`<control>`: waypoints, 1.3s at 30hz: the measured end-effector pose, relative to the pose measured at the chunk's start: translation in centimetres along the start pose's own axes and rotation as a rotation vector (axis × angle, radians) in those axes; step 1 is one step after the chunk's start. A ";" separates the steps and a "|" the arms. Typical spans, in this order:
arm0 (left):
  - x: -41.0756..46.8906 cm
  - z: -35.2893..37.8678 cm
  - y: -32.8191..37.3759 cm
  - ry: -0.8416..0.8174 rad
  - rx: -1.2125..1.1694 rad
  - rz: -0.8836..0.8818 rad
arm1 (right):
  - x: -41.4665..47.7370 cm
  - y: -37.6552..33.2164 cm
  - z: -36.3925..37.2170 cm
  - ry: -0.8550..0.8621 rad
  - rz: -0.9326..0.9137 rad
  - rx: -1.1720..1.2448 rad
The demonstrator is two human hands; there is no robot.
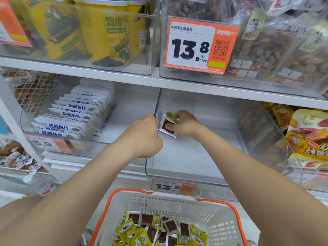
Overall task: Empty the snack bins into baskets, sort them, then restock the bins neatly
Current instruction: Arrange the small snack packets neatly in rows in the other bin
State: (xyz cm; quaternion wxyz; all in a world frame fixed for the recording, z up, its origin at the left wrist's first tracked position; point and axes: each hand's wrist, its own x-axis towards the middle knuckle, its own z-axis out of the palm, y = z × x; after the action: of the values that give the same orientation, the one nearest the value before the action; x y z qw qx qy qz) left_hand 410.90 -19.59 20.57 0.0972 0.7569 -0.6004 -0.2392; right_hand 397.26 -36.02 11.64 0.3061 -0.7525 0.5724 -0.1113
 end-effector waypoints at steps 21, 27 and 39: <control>-0.4 1.8 -1.7 0.257 -0.021 0.102 | -0.9 -0.1 1.1 0.336 0.098 0.049; -1.7 2.3 -2.0 0.347 -0.024 0.145 | -0.3 0.1 0.9 0.240 0.137 0.018; -4.4 1.9 -3.6 0.560 -0.219 0.333 | -7.1 -0.5 -2.0 0.338 -0.003 0.026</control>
State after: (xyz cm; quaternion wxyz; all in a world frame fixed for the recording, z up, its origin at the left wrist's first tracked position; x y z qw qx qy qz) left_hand 412.36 -14.15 18.44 0.3767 0.6700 -0.6363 -0.0662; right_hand 394.30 -30.04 14.83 0.2151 -0.7198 0.6133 -0.2440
